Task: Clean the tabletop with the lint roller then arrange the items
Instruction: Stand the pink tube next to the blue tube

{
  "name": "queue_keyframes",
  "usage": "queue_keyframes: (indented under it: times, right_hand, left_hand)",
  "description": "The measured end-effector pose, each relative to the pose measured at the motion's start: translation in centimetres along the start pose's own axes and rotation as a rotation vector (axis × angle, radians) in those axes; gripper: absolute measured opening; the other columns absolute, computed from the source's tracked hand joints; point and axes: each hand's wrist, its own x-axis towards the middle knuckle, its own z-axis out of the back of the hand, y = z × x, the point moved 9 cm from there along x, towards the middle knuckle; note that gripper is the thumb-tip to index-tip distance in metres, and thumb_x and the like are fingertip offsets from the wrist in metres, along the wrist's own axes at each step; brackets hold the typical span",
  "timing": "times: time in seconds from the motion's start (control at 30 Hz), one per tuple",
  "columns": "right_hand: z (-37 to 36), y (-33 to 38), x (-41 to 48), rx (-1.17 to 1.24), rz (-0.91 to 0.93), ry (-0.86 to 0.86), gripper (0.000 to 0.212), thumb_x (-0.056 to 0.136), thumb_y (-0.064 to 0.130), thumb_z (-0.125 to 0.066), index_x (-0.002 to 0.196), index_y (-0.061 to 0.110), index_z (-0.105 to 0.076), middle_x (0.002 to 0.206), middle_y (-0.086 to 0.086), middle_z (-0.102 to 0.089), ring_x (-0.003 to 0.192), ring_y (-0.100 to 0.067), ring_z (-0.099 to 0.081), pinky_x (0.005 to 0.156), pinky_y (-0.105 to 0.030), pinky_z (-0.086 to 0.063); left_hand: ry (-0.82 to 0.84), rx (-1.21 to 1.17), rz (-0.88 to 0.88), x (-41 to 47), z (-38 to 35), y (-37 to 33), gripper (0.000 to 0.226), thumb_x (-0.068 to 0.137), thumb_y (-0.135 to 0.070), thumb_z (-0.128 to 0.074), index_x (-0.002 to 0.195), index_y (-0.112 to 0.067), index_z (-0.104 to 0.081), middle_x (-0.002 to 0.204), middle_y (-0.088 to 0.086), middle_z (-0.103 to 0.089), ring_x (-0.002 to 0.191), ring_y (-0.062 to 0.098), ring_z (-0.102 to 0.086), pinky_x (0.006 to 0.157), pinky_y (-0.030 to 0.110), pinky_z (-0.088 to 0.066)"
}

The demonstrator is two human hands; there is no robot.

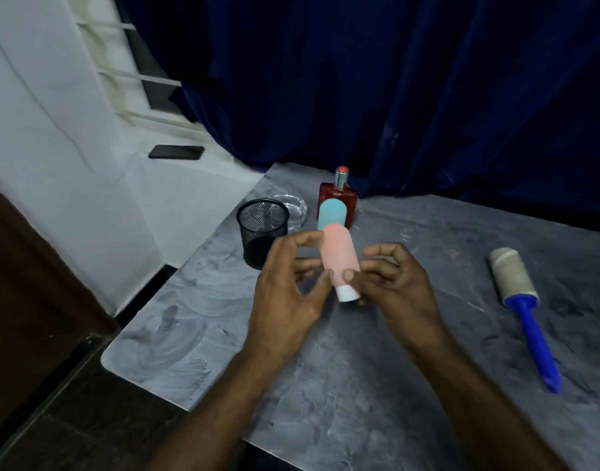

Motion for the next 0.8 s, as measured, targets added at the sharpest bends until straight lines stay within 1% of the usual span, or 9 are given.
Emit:
queue_keyframes:
  times: [0.1, 0.13, 0.23, 0.33, 0.4, 0.47, 0.6, 0.7, 0.8]
  right_hand:
    - [-1.2, 0.4, 1.4, -0.122, 0.151, -0.034, 0.047, 0.083, 0.011, -0.085, 0.121, 0.022, -0.059, 0.105, 0.001, -0.077, 0.095, -0.012, -0.074, 0.076, -0.020, -0.057]
    - [-1.6, 0.5, 1.7, -0.155, 0.191, -0.044, 0.047, 0.084, 0.013, -0.084, 0.123, 0.024, -0.059, 0.108, 0.005, -0.076, 0.096, -0.008, -0.072, 0.077, -0.018, -0.056]
    - [-2.7, 0.4, 2.5, -0.213, 0.251, -0.062, 0.045, 0.089, 0.014, -0.079, 0.128, 0.025, -0.061, 0.110, 0.010, -0.074, 0.098, -0.001, -0.071, 0.079, -0.017, -0.058]
    - [-3.5, 0.1, 3.3, -0.283, 0.281, -0.089, 0.041, 0.090, 0.014, -0.078, 0.128, 0.022, -0.064, 0.106, 0.015, -0.074, 0.095, 0.006, -0.070, 0.076, -0.013, -0.057]
    - [-3.9, -0.3, 3.9, -0.316, 0.294, -0.102, 0.040, 0.089, 0.013, -0.078, 0.126, 0.021, -0.065, 0.106, 0.014, -0.075, 0.095, 0.006, -0.070, 0.079, -0.016, -0.059]
    - [-4.0, -0.6, 4.4, -0.352, 0.305, -0.116, 0.039, 0.088, 0.013, -0.077, 0.124, 0.022, -0.065, 0.108, 0.012, -0.076, 0.095, 0.004, -0.071, 0.083, -0.024, -0.061]
    - [-4.5, -1.0, 4.6, -0.407, 0.349, -0.111, 0.034, 0.090, 0.015, -0.074, 0.122, 0.023, -0.064, 0.109, 0.010, -0.074, 0.097, 0.000, -0.070, 0.086, -0.031, -0.061]
    - [-4.8, -1.3, 4.7, -0.446, 0.351, -0.094, 0.034, 0.093, 0.017, -0.072, 0.124, 0.025, -0.062, 0.113, 0.010, -0.073, 0.100, -0.001, -0.069, 0.087, -0.033, -0.061]
    - [-5.0, -1.3, 4.7, -0.462, 0.359, -0.083, 0.035, 0.095, 0.020, -0.070, 0.128, 0.023, -0.061, 0.118, 0.007, -0.072, 0.105, -0.005, -0.069, 0.089, -0.033, -0.061]
  left_hand:
    - [-0.031, -0.025, 0.075, 0.6, -0.1, 1.7, 0.058, 0.091, -0.012, -0.079, 0.141, -0.026, -0.056, 0.140, -0.006, -0.062, 0.115, 0.010, -0.071, 0.089, 0.030, -0.064]
    - [-0.024, -0.038, 0.092, 0.6, -0.4, 2.1, 0.058, 0.091, -0.011, -0.078, 0.143, -0.025, -0.056, 0.141, -0.005, -0.063, 0.118, 0.009, -0.070, 0.090, 0.029, -0.063]
    - [-0.009, -0.032, 0.104, 0.9, -1.1, 2.9, 0.063, 0.093, -0.008, -0.075, 0.150, -0.023, -0.054, 0.146, -0.006, -0.061, 0.128, 0.005, -0.064, 0.101, 0.026, -0.059]
    - [0.012, 0.012, 0.113, 1.4, -1.5, 3.6, 0.068, 0.091, -0.011, -0.073, 0.154, -0.023, -0.049, 0.151, -0.006, -0.057, 0.134, 0.005, -0.060, 0.108, 0.031, -0.056]
    - [0.016, 0.007, 0.134, 1.5, -1.5, 4.0, 0.070, 0.089, -0.014, -0.072, 0.154, -0.025, -0.048, 0.152, -0.006, -0.056, 0.133, 0.004, -0.060, 0.108, 0.033, -0.056]
    - [0.013, -0.009, 0.150, 1.5, -1.5, 4.3, 0.071, 0.087, -0.016, -0.073, 0.154, -0.026, -0.048, 0.151, -0.007, -0.056, 0.134, 0.004, -0.059, 0.109, 0.034, -0.056]
    - [0.027, -0.025, 0.177, 1.6, -1.8, 4.9, 0.075, 0.086, -0.022, -0.074, 0.156, -0.025, -0.045, 0.153, -0.006, -0.055, 0.138, 0.009, -0.058, 0.109, 0.039, -0.056]
    - [0.033, -0.017, 0.194, 1.6, -1.9, 5.1, 0.077, 0.086, -0.026, -0.074, 0.157, -0.025, -0.043, 0.153, -0.006, -0.054, 0.138, 0.010, -0.058, 0.110, 0.039, -0.056]
    - [0.036, -0.024, 0.204, 1.5, -1.8, 5.2, 0.077, 0.087, -0.027, -0.075, 0.158, -0.023, -0.042, 0.154, -0.005, -0.053, 0.139, 0.009, -0.057, 0.112, 0.040, -0.054]
